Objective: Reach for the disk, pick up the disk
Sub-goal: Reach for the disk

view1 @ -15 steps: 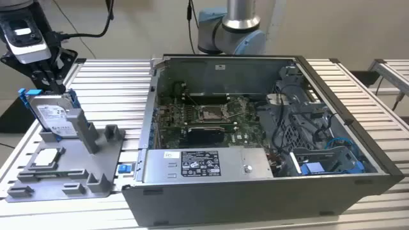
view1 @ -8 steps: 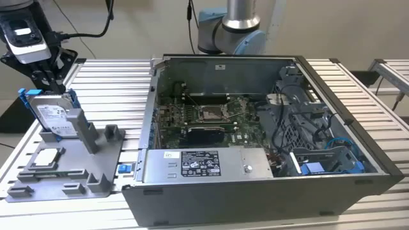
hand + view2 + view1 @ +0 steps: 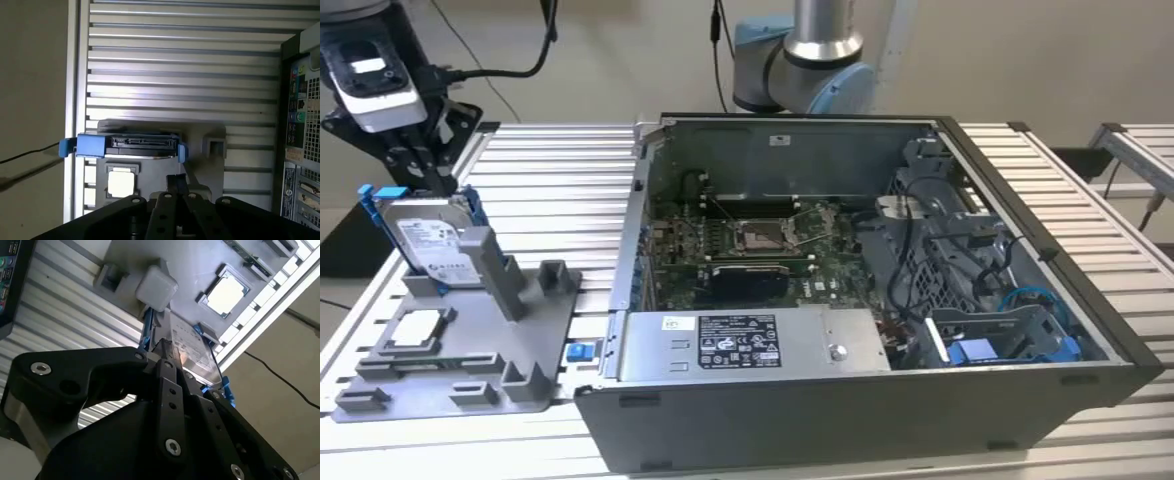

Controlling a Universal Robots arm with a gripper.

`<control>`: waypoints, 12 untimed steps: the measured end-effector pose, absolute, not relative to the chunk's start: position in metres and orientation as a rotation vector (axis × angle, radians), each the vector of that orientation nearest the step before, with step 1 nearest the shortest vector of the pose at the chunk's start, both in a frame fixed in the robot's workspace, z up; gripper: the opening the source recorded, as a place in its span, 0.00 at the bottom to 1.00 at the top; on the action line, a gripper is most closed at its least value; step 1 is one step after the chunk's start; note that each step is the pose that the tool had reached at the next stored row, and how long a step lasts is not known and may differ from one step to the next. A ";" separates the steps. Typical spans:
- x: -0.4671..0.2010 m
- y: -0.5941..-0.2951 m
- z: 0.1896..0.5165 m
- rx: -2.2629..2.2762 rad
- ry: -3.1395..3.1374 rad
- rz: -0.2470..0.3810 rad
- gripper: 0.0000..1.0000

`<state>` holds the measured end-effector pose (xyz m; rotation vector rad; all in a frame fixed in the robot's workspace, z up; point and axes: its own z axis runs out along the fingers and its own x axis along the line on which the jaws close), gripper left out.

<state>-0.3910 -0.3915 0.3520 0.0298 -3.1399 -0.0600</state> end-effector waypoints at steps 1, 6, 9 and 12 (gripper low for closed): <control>-0.391 -0.388 0.352 0.030 -3.140 -0.060 0.00; -0.397 -0.370 0.352 0.030 -3.140 -0.060 0.00; -0.410 -0.370 0.352 0.030 -3.141 -0.060 0.00; -0.424 -0.370 0.352 0.030 -3.142 -0.060 0.00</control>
